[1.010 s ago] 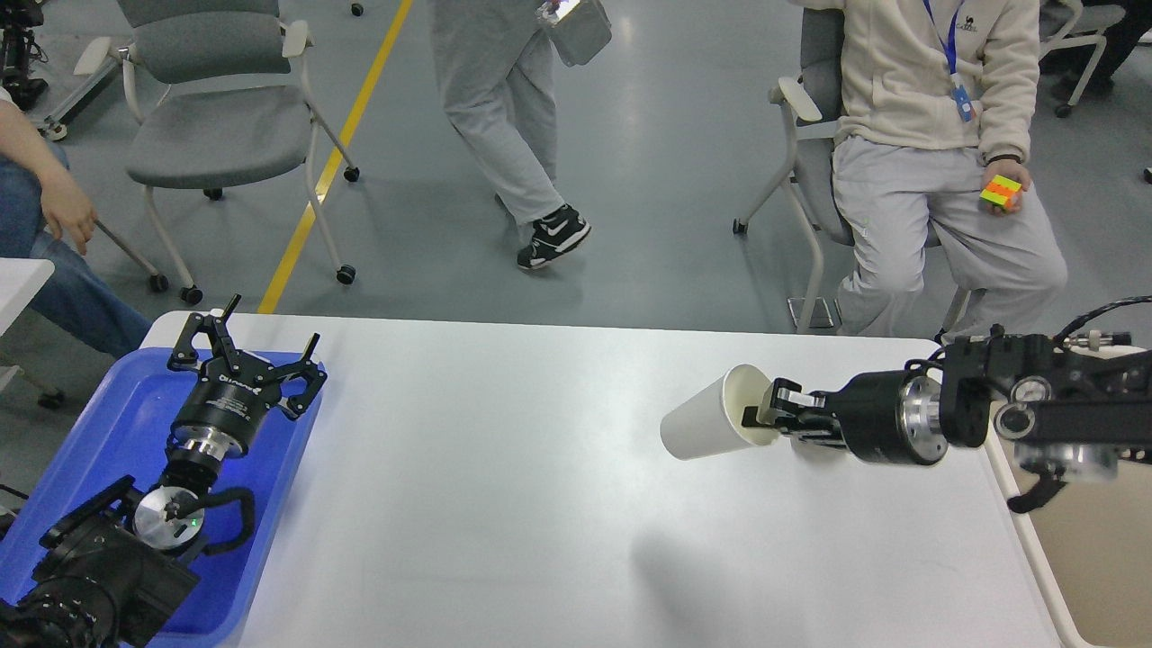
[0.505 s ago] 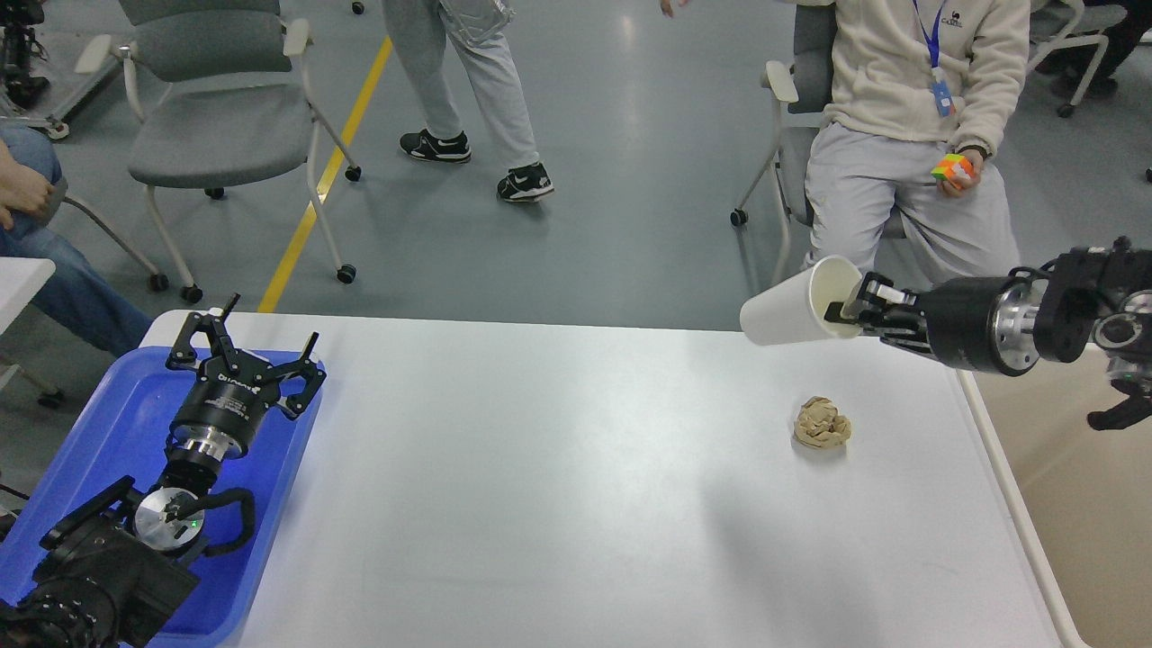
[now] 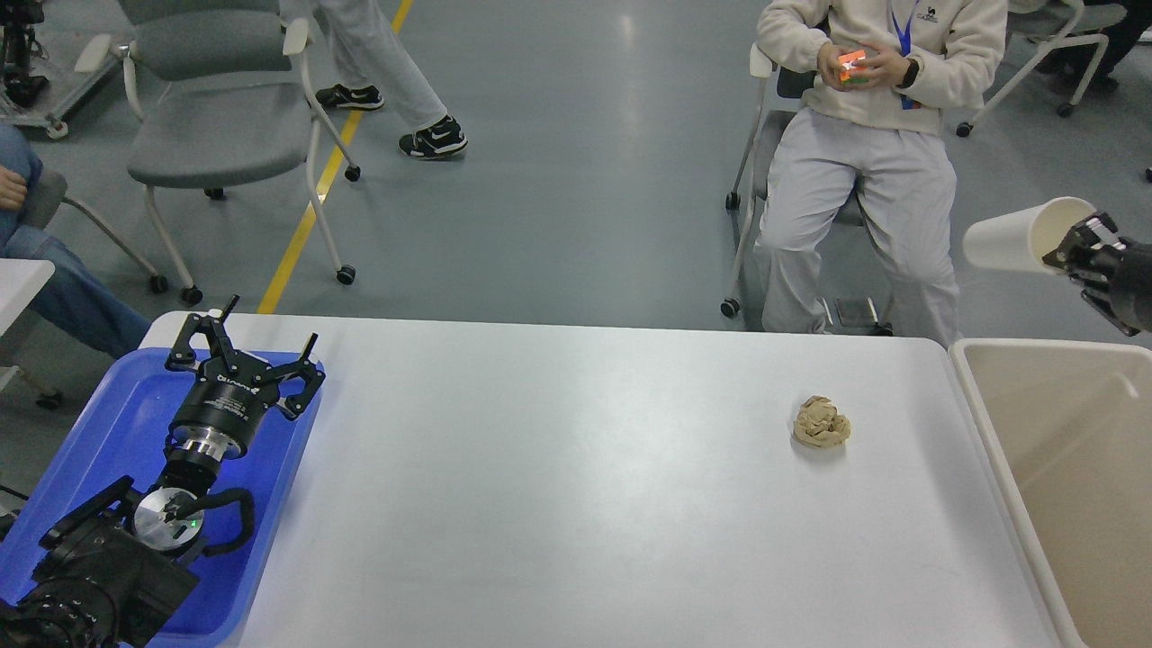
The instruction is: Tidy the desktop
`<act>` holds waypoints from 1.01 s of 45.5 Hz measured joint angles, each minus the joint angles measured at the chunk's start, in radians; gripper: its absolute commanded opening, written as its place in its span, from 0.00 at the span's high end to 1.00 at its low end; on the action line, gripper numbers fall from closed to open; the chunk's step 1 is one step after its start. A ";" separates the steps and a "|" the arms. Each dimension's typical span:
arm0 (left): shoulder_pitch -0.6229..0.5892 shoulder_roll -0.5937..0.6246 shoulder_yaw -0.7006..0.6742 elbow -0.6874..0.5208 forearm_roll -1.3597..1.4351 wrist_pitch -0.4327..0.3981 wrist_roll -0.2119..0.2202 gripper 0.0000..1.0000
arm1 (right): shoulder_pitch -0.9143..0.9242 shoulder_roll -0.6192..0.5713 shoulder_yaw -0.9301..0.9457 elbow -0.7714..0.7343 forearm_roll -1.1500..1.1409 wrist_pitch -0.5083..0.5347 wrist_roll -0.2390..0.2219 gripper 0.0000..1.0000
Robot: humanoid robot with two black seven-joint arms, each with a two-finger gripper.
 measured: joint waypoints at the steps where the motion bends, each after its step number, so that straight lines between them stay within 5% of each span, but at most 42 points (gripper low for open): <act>1: 0.000 0.000 0.000 0.000 0.000 0.000 0.000 0.00 | -0.011 0.000 0.003 -0.012 0.015 -0.008 0.000 1.00; 11: 0.000 0.000 0.000 0.000 0.000 0.000 0.000 0.00 | -0.238 0.037 0.126 -0.226 0.199 -0.110 0.000 1.00; 27: -0.001 0.000 0.000 0.001 -0.002 0.000 0.000 0.00 | -0.634 0.263 0.532 -0.715 0.299 -0.147 -0.012 1.00; 46: -0.001 0.000 0.000 0.001 -0.003 0.000 0.000 0.00 | -0.811 0.421 0.949 -0.901 0.321 -0.104 -0.098 1.00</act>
